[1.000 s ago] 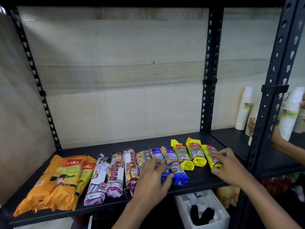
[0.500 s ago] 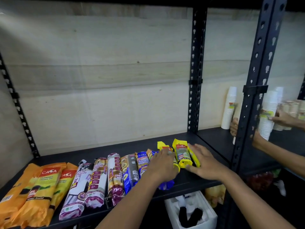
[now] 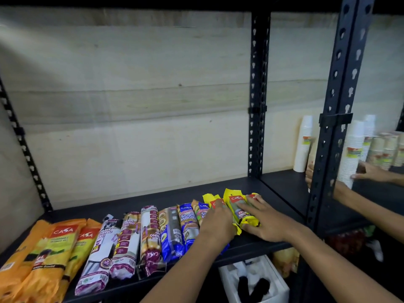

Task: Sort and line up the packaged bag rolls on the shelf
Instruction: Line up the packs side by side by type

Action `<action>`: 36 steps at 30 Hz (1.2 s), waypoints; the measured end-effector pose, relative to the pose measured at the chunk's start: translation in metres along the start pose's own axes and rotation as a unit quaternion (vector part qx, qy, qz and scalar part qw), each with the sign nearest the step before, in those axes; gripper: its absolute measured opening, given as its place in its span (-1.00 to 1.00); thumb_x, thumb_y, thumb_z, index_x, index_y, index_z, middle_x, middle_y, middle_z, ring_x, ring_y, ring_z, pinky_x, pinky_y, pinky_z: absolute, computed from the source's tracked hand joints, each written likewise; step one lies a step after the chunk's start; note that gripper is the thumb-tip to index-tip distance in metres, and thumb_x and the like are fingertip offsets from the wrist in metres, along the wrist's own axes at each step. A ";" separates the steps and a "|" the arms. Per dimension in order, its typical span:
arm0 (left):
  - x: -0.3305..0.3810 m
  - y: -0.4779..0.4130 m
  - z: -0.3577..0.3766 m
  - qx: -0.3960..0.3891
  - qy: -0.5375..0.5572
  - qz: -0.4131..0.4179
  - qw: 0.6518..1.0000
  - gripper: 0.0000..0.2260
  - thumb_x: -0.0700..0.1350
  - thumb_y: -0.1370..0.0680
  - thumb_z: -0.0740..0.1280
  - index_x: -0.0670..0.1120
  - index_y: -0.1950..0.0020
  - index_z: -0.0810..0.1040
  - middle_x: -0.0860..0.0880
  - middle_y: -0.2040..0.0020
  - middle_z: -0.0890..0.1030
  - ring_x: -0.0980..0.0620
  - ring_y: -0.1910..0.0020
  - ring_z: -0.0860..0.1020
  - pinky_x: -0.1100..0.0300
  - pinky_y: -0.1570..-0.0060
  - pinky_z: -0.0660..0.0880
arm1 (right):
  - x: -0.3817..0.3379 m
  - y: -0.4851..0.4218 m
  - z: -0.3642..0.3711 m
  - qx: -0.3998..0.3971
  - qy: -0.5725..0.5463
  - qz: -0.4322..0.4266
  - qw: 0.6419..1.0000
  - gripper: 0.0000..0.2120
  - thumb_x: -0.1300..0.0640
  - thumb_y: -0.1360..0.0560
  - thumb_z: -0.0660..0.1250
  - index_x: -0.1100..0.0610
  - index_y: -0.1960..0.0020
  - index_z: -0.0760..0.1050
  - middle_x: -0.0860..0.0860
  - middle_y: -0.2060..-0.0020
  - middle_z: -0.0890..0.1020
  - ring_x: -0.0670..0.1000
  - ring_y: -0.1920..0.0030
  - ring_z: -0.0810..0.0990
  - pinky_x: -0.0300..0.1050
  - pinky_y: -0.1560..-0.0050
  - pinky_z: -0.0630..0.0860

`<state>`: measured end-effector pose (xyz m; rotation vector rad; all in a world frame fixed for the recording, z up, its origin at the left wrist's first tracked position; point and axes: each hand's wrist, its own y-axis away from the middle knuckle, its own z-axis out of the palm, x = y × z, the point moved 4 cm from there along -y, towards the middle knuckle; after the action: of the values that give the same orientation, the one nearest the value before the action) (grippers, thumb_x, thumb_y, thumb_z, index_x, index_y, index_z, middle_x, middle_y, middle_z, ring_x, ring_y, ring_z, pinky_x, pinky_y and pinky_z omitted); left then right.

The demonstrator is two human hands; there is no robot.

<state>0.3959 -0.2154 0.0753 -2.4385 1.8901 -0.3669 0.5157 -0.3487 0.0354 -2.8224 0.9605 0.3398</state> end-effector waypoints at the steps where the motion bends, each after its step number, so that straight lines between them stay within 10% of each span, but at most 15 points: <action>1: 0.002 0.004 -0.002 0.001 -0.012 0.014 1.000 -0.63 -0.10 -0.53 0.36 -0.19 -0.30 0.48 -0.19 -0.34 0.35 -0.24 -0.20 0.49 -0.06 -0.11 0.48 | 0.004 0.007 0.000 0.010 0.000 -0.010 1.000 -0.26 -0.46 -0.46 0.13 -0.36 -0.54 -0.09 -0.21 -0.59 -0.19 -0.10 -0.53 -0.39 0.15 -0.54 0.04; 14: 0.009 0.039 0.016 0.018 -0.087 0.056 0.994 -0.40 -0.03 -0.55 0.32 -0.10 -0.54 0.18 -0.16 -0.45 0.26 -0.23 -0.44 0.32 -0.22 -0.49 0.09 | -0.009 0.049 0.011 0.091 0.108 -0.053 0.988 -0.21 -0.54 -0.42 0.02 -0.42 -0.48 -0.35 -0.13 -0.60 -0.20 -0.03 -0.56 -0.35 0.06 -0.55 -0.14; 28: 0.011 0.037 0.022 0.022 -0.105 0.032 0.994 -0.36 -0.06 -0.55 0.37 -0.10 -0.55 0.17 -0.21 -0.50 0.20 -0.26 -0.45 0.32 -0.22 -0.51 0.05 | -0.009 0.032 -0.006 0.122 0.101 -0.081 0.984 0.01 -0.69 -0.18 0.18 -0.29 -0.52 0.10 -0.26 -0.51 0.23 -0.05 -0.56 0.07 0.14 -0.44 0.26; 33: 0.017 0.035 0.020 0.003 -0.104 0.041 0.994 -0.18 0.05 -0.49 0.44 0.18 -0.57 -0.03 -0.21 -0.55 0.02 -0.34 -0.50 0.15 -0.28 -0.48 0.04 | -0.004 0.043 -0.019 0.132 0.047 -0.104 0.985 0.16 -0.67 -0.10 0.30 -0.34 -0.55 -0.09 -0.30 -0.57 -0.06 -0.03 -0.59 -0.15 0.12 -0.50 -0.07; 36: 0.021 0.027 0.019 -0.007 -0.118 0.086 0.989 -0.22 -0.02 -0.50 0.44 0.18 -0.57 0.04 -0.13 -0.60 -0.04 -0.32 -0.56 -0.01 -0.28 -0.50 0.01 | 0.020 0.055 -0.028 0.099 0.006 -0.054 0.994 0.12 -0.53 -0.18 0.44 -0.41 -0.52 -0.16 -0.39 -0.54 -0.14 -0.10 -0.57 -0.07 0.15 -0.51 0.07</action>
<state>0.3792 -0.2445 0.0561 -2.1911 1.9819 -0.0554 0.5018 -0.4098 0.0542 -2.6834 0.7924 0.2038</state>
